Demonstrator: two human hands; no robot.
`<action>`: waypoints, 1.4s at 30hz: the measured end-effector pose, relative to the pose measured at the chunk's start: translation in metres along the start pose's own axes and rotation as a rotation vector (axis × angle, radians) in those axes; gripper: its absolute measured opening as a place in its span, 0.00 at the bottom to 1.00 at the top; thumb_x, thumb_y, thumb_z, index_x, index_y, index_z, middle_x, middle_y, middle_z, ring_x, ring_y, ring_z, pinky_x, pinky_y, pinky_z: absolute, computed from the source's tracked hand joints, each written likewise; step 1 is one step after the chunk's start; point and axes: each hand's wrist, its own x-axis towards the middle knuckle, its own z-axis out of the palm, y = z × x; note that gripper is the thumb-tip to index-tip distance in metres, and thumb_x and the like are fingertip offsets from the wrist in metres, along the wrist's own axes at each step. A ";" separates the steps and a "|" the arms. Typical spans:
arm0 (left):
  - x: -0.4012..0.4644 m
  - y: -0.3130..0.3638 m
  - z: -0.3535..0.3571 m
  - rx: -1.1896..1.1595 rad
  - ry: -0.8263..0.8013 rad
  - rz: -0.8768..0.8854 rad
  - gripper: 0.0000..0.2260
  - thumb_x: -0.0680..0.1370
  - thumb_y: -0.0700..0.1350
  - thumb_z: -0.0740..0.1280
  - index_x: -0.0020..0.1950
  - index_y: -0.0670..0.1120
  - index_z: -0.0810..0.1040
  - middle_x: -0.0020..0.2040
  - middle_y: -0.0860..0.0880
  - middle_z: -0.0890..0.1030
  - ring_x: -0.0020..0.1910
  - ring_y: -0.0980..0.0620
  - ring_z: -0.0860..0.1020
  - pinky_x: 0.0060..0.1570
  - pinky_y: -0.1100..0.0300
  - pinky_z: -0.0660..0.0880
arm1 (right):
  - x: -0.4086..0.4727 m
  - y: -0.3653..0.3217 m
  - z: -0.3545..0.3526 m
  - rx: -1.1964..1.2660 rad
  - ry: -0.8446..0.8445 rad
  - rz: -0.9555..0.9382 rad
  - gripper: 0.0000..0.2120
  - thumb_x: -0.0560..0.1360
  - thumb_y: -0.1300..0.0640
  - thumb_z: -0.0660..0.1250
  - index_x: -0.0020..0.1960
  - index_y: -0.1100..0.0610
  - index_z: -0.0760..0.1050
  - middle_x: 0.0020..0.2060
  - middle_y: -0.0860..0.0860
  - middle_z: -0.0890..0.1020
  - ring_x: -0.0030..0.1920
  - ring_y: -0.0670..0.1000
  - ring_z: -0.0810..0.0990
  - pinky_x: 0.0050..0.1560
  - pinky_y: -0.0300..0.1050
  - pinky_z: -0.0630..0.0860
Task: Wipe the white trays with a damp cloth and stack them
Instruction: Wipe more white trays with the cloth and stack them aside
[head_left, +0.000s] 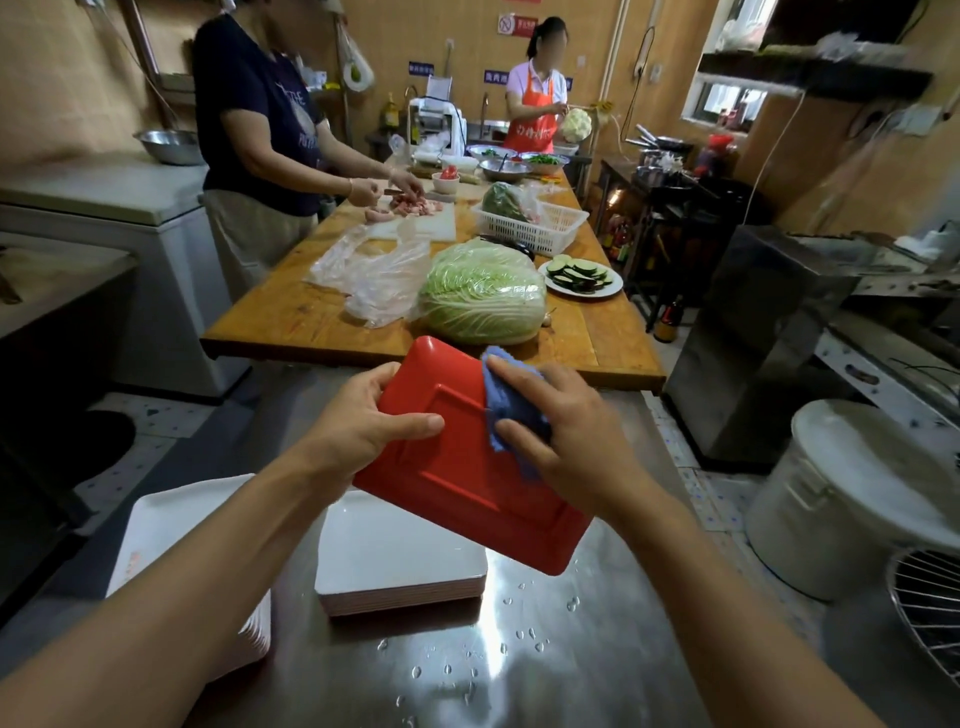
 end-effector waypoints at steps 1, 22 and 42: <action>-0.001 -0.001 0.002 -0.007 0.006 -0.008 0.29 0.57 0.35 0.78 0.57 0.40 0.76 0.43 0.44 0.82 0.38 0.50 0.81 0.37 0.59 0.80 | 0.003 -0.003 0.005 -0.052 0.014 -0.035 0.26 0.76 0.49 0.63 0.72 0.48 0.64 0.54 0.54 0.74 0.54 0.53 0.72 0.54 0.50 0.69; -0.009 -0.026 -0.020 -0.455 0.406 -0.486 0.08 0.71 0.44 0.71 0.49 0.45 0.79 0.36 0.42 0.84 0.34 0.42 0.83 0.35 0.49 0.78 | -0.043 0.006 0.072 -0.061 0.133 -0.012 0.24 0.77 0.56 0.53 0.74 0.55 0.59 0.74 0.52 0.58 0.74 0.55 0.52 0.75 0.47 0.45; -0.058 -0.036 -0.053 -0.579 0.596 -0.342 0.14 0.74 0.45 0.69 0.58 0.44 0.76 0.49 0.39 0.82 0.43 0.40 0.81 0.39 0.45 0.77 | 0.014 -0.067 0.118 -0.105 -0.050 0.070 0.27 0.76 0.41 0.49 0.75 0.45 0.57 0.75 0.46 0.56 0.75 0.52 0.50 0.71 0.58 0.45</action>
